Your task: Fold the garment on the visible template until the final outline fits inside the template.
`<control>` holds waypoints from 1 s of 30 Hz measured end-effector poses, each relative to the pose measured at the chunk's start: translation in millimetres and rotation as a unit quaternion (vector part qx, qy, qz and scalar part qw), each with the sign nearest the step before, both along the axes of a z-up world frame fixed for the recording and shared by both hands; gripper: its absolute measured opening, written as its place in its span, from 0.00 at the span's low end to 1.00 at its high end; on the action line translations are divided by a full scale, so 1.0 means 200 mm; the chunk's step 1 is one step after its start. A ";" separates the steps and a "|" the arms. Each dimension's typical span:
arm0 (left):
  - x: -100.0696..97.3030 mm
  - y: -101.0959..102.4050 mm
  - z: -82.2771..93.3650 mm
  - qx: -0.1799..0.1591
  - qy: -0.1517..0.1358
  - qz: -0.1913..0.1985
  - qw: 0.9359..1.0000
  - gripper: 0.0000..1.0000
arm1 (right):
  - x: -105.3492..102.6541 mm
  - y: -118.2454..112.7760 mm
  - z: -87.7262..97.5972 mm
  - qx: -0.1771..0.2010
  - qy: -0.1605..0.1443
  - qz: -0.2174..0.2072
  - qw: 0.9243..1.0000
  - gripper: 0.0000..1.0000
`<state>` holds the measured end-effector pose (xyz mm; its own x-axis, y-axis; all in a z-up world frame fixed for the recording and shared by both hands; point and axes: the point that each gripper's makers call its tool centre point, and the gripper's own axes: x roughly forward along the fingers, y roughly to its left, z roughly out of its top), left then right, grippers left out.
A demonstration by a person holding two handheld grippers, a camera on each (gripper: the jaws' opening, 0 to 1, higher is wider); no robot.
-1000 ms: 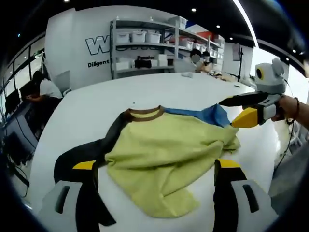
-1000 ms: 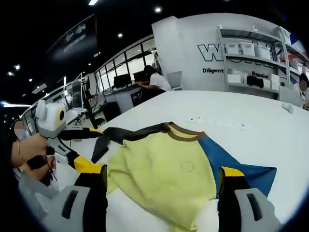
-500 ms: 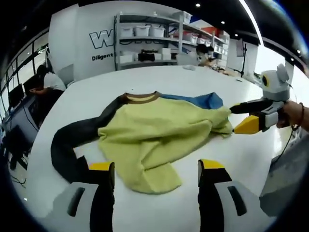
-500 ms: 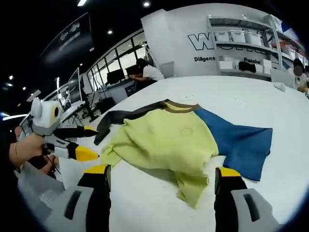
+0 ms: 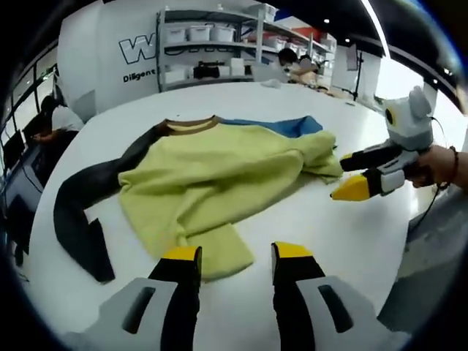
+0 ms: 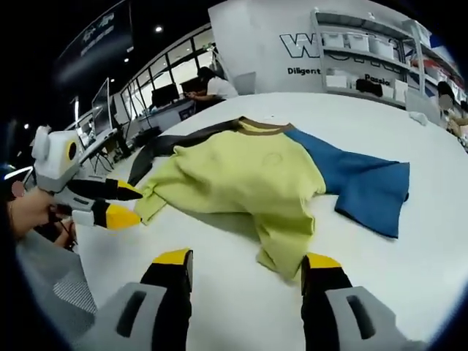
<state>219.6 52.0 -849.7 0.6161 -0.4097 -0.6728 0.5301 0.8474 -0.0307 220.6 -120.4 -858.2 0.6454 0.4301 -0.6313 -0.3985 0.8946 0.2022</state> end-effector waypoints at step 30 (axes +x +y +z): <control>0.02 0.09 -0.02 -0.028 0.024 0.051 0.998 0.02 | -0.04 -0.04 0.07 -0.014 0.001 0.028 1.000 0.00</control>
<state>224.1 70.8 -852.8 0.6235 -0.3838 -0.6812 0.4379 0.8932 -0.1025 212.0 -128.3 -844.2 0.6195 0.4478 -0.6447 -0.4480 0.8761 0.1781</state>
